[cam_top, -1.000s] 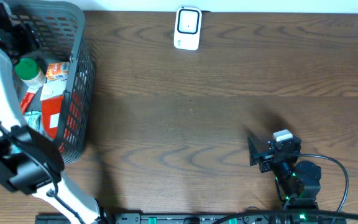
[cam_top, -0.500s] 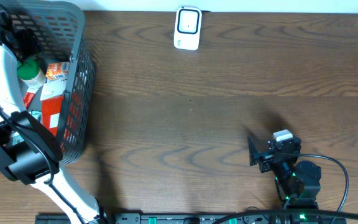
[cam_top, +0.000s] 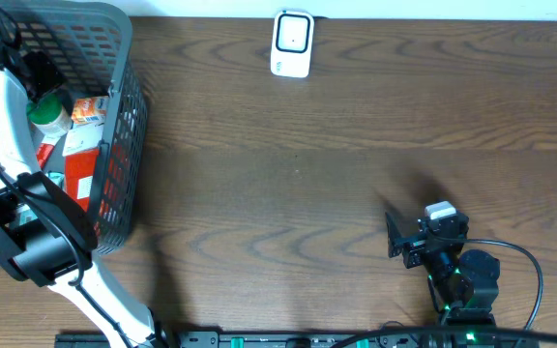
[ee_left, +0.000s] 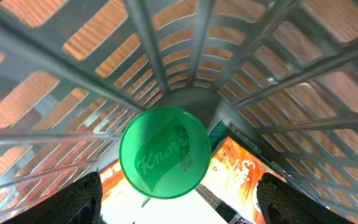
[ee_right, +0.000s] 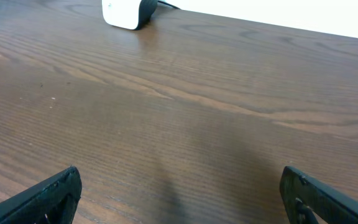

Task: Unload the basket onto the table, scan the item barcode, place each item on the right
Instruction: 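Lower the left gripper into the basket toward the green-capped container, then close the left gripper on the green-capped Knorr container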

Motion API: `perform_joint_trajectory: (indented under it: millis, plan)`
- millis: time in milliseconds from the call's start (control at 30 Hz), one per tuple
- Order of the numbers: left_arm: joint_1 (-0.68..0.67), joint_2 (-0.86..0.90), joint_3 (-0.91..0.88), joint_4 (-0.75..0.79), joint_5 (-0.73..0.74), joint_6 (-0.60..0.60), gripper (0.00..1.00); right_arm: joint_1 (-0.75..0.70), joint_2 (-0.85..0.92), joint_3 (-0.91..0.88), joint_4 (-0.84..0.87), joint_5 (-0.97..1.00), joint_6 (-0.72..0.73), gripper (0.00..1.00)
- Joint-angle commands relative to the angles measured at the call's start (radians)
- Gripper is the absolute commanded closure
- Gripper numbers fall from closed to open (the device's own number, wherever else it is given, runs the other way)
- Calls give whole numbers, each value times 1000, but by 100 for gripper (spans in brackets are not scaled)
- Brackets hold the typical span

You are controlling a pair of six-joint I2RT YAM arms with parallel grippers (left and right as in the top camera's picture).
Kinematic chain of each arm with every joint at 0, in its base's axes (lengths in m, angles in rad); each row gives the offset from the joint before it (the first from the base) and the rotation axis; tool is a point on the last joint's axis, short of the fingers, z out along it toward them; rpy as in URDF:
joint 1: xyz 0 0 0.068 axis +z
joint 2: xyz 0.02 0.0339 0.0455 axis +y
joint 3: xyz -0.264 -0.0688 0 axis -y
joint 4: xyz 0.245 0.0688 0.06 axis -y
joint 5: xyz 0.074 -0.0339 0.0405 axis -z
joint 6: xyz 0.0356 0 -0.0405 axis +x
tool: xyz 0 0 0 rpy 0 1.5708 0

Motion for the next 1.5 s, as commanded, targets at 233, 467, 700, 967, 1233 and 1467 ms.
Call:
perform_joint_trajectory:
  millis: [233,467,700,967,1233,1467]
  plan:
    - [1,40,9,-43,-20,22,20,7,-4,-2,-5,-5,15,1]
    - [1,69,9,-51,1,346,20,7,-4,-2,-5,-5,15,1]
    - [1,71,9,-48,1,564,20,7,-4,-2,-5,-5,15,1]
    - [2,71,9,-12,1,635,20,7,-4,-2,-5,-5,15,1]
    - [6,81,9,7,1,664,20,7,-4,-2,-5,-5,15,1]
    - [36,118,9,-6,1,658,20,7,-4,-2,-5,-5,15,1]
